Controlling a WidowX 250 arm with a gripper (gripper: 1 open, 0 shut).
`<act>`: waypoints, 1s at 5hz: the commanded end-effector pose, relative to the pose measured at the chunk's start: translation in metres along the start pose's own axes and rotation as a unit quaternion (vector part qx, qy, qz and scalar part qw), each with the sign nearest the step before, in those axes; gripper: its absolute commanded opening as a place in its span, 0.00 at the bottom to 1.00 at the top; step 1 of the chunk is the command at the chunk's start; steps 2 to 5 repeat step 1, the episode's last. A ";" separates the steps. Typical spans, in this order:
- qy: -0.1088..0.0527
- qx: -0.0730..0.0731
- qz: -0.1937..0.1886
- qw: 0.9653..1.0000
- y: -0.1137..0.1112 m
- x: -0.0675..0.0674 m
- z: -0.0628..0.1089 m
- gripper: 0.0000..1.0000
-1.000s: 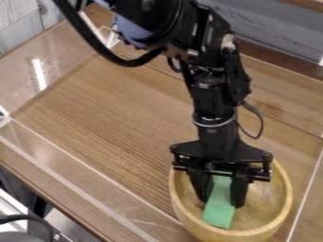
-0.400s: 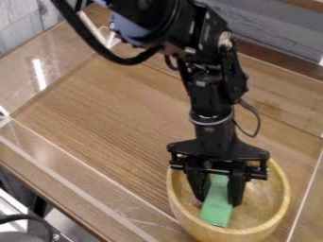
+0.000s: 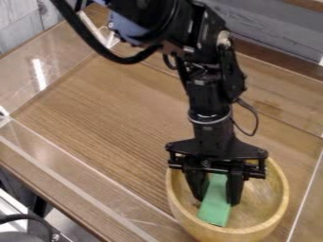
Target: Put the green block in the brown bowl
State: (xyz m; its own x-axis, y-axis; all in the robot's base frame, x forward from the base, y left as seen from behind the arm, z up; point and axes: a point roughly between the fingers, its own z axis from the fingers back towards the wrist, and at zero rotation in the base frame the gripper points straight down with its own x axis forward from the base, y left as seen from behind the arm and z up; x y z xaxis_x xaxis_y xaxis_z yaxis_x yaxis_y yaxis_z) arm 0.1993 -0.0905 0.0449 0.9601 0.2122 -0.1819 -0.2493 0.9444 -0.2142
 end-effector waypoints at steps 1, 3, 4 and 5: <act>-0.020 -0.010 -0.005 1.000 -0.004 0.004 0.014 0.00; -0.020 -0.010 -0.005 1.000 -0.004 0.004 0.014 0.00; -0.020 -0.010 -0.005 1.000 -0.004 0.004 0.014 0.00; -0.020 -0.010 -0.005 1.000 -0.004 0.004 0.014 0.00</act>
